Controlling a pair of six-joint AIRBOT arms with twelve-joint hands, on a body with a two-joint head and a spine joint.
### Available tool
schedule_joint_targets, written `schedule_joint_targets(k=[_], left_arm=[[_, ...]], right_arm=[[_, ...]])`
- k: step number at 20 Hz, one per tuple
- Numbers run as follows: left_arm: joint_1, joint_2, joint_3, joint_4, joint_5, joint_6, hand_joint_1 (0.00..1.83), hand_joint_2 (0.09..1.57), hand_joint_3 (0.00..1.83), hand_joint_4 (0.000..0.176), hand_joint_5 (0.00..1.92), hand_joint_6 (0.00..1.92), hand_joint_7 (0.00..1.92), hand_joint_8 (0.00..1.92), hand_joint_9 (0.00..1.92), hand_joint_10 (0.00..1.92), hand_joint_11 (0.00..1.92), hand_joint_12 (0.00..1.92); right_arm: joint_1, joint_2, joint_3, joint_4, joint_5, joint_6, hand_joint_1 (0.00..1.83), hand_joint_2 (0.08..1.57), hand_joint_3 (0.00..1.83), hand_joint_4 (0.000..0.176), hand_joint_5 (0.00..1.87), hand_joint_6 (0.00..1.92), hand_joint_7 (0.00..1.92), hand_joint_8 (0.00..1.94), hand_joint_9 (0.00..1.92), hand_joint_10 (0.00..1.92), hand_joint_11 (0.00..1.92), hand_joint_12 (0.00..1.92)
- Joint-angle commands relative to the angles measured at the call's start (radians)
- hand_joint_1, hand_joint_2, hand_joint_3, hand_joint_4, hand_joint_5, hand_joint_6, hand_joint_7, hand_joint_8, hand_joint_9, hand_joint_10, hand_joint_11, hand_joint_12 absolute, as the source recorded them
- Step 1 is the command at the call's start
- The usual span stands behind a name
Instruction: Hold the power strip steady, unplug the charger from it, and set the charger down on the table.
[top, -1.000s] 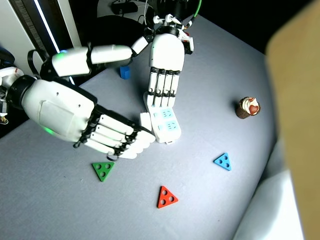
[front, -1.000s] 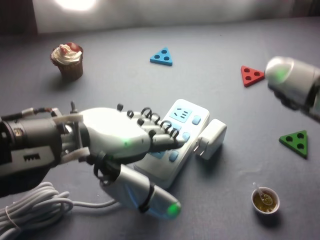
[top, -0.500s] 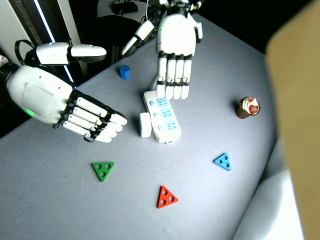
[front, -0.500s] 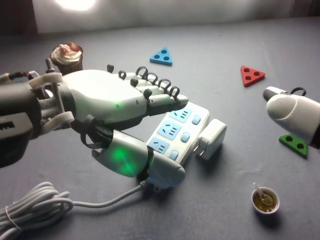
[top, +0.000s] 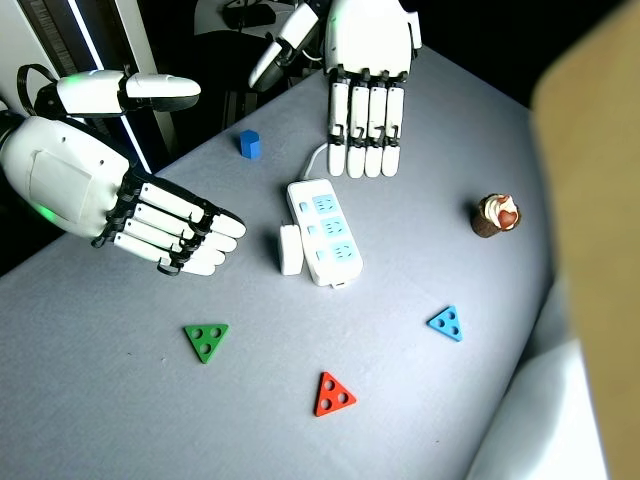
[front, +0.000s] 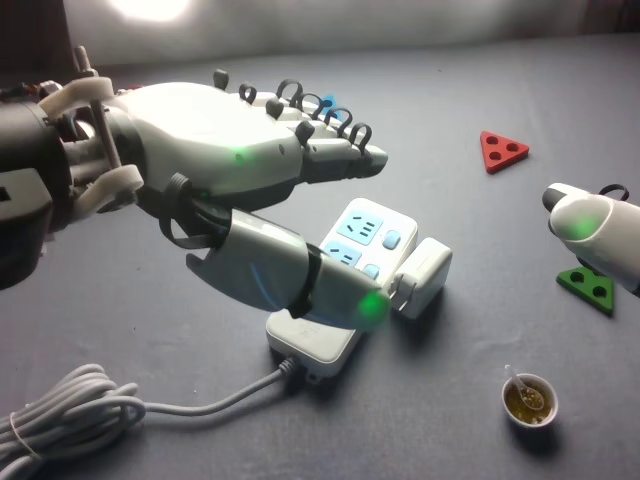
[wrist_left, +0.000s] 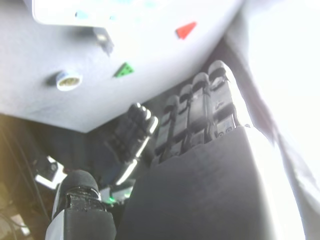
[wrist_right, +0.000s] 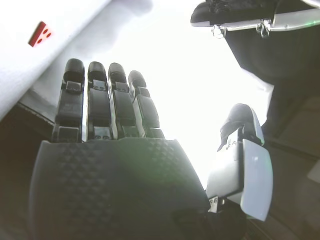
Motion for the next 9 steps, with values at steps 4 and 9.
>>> schedule_joint_targets(k=[4, 9], left_arm=[[-0.027, 0.01, -0.004, -0.001, -0.085, -0.002, 0.0, 0.98, 0.0, 0.0, 0.07, 0.01, 0.07, 0.01, 0.07, 0.01, 0.08, 0.04], [-0.036, 0.017, -0.008, -0.001, -0.072, -0.002, 0.0, 1.0, 0.01, 0.0, 0.05, 0.0, 0.06, 0.01, 0.07, 0.01, 0.06, 0.04]], right_arm=[[0.002, 0.008, -0.009, -0.061, 0.15, 0.026, 0.0, 0.96, 0.0, 0.0, 0.17, 0.0, 0.22, 0.01, 0.2, 0.0, 0.08, 0.28], [0.002, 0.009, -0.013, -0.076, 0.17, 0.036, 0.0, 1.02, 0.01, 0.0, 0.2, 0.0, 0.24, 0.0, 0.24, 0.01, 0.13, 0.34]])
